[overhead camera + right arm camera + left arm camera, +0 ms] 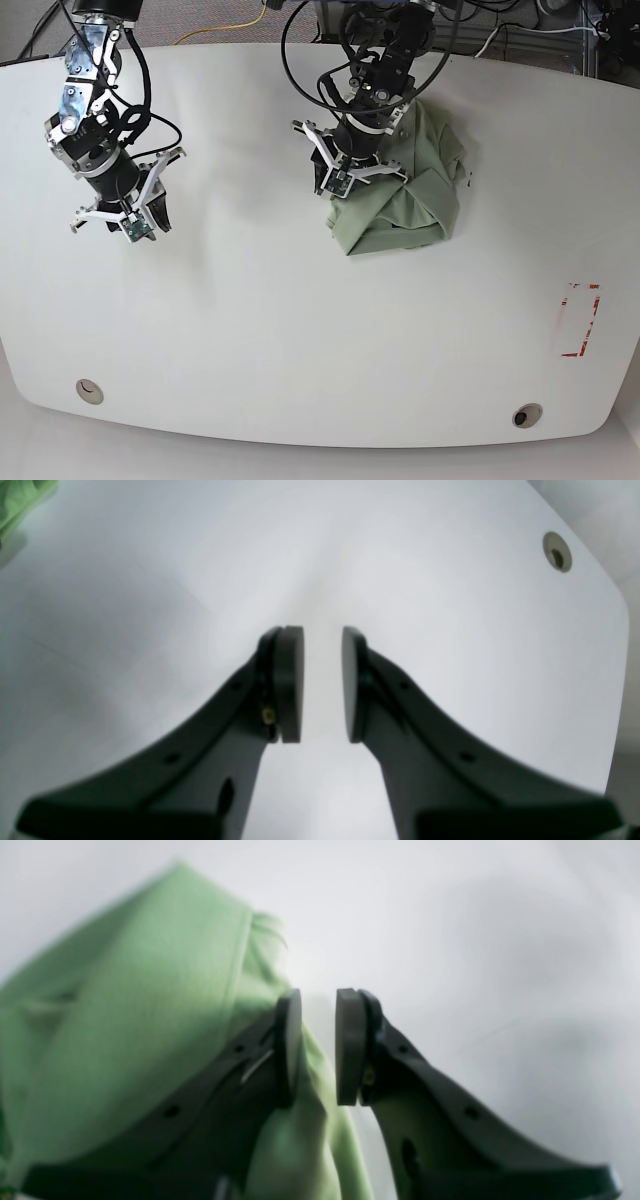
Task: Layout the t-shirt on the table in an organized manner, then fold the t-shirt properly
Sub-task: 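Carry the folded shirt with the left gripper to the table edge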
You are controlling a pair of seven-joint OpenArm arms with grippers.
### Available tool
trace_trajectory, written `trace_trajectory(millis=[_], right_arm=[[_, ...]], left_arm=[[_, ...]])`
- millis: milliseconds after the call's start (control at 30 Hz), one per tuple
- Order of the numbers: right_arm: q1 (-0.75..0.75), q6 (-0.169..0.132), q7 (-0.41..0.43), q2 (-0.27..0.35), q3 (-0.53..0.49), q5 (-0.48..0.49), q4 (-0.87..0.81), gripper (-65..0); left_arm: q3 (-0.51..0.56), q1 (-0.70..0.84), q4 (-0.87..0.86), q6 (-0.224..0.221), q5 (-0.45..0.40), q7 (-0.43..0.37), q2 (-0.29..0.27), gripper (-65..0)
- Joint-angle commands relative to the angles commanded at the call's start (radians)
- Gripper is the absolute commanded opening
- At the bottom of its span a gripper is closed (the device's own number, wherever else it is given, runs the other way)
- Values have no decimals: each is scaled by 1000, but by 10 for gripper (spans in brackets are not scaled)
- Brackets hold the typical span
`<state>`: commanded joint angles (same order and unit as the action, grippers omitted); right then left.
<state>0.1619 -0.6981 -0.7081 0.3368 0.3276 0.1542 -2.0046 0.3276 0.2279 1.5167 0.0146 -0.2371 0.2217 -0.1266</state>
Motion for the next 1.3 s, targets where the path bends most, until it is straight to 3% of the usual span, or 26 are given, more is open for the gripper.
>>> trace_trajectory(millis=[167, 667, 767, 833, 1133, 1200, 1300], right_arm=[[0, 0, 0, -2, -2, 0, 0, -526], [2, 0, -2, -28, -3, 0, -3, -526], [5, 0, -3, -28, -3, 0, -5, -526], [9, 0, -15, -28, -3, 0, -6, -526], [15, 0, -28, -28, -5, 0, -8, -526], [17, 0, -28, -28, -5, 0, -8, -526], [17, 0, -28, -34, -5, 0, -8, -526]], left_arm=[[-74, 28, 21, 2, 43, 3, 41, -544], [-330, 135, 118, 6, 313, 5, 345, -543], [-393, 150, 117, 51, 364, 5, 402, -543], [-459, 152, 109, 104, 393, 5, 433, -543], [-612, 152, 130, 256, 397, 6, 430, -543], [-612, 155, 169, 273, 397, 15, 422, -543], [-612, 199, 265, 278, 400, 91, 384, -543]])
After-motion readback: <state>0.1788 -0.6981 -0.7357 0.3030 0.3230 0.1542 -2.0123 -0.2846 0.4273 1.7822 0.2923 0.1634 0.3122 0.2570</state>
